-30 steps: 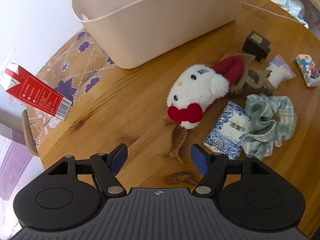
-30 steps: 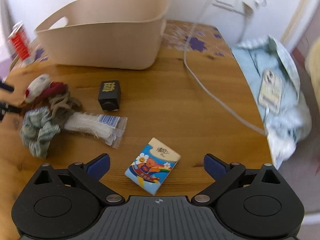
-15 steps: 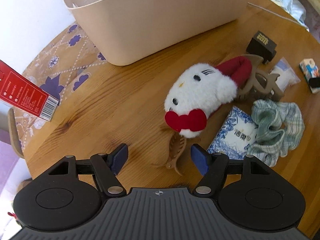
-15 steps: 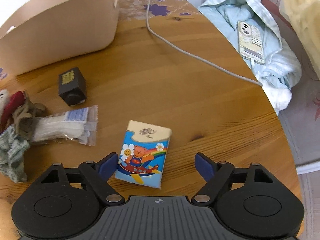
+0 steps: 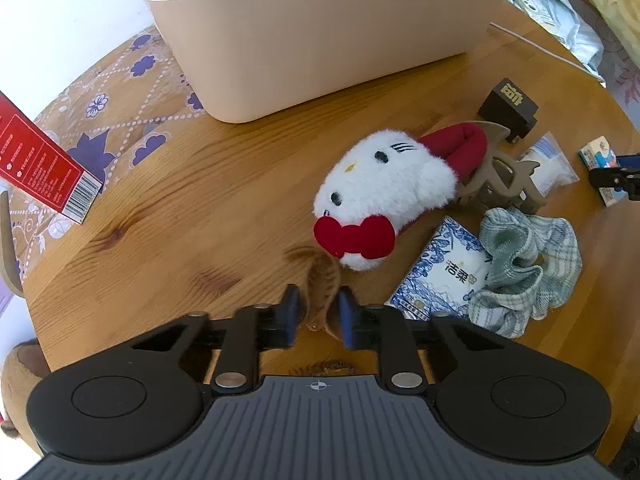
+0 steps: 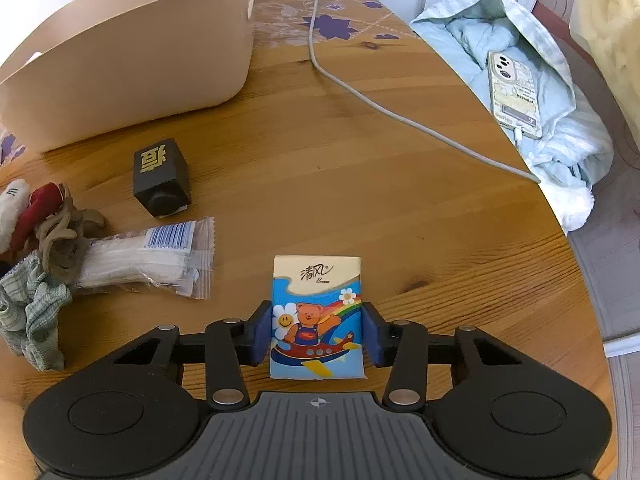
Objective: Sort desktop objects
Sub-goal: 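Grasp the beige hair clip with left tool while right tool grasps the tissue pack, then carry the hair clip and tissue pack over the beige basket with both tools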
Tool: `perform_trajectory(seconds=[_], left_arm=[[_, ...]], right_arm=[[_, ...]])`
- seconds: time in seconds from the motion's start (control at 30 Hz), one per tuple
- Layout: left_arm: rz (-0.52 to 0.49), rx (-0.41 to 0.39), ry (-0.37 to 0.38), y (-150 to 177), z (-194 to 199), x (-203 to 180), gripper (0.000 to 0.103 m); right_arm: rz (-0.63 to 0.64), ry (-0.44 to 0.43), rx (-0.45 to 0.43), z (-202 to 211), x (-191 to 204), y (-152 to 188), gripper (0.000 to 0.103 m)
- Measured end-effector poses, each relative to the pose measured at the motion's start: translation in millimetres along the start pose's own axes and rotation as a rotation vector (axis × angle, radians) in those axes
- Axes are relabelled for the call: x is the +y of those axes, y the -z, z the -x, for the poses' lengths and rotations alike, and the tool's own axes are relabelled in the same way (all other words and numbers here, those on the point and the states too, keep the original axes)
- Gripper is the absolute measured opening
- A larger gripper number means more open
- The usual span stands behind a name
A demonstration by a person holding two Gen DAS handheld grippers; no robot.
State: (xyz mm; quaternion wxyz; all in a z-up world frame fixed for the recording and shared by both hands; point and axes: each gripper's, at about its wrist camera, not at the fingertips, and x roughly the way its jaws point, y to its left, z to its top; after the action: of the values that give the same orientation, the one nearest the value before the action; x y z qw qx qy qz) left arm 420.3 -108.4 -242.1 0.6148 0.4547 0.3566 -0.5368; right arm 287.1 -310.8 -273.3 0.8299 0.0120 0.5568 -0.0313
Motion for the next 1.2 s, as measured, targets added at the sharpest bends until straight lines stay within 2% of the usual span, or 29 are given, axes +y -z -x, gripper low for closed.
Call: perform_trajectory(seconds=[0.37, 0.63, 0.97, 1.2], left_arm=[[-0.008, 0.011, -0.001, 15.6, 4.9, -7.1, 0.018], [-0.011, -0.007, -0.01, 24.9, 16.4, -8.5, 0.018], [-0.006, -0.106, -0.027, 16.5, 53.9, -12.4, 0.018], [-0.026, -0.169, -0.037, 3.3, 76.5, -12.8, 0.018]], right_arm=[[0.037, -0.048, 0.002, 12.3, 6.5, 10.0, 0.042], [0.073, -0.081, -0.036, 27.9, 3.3, 1.0, 0.042], [0.138, -0.109, -0.14, 69.7, 11.3, -20.4, 0.042], [0.163, -0.166, -0.202, 99.1, 20.1, -38.6, 0.042]])
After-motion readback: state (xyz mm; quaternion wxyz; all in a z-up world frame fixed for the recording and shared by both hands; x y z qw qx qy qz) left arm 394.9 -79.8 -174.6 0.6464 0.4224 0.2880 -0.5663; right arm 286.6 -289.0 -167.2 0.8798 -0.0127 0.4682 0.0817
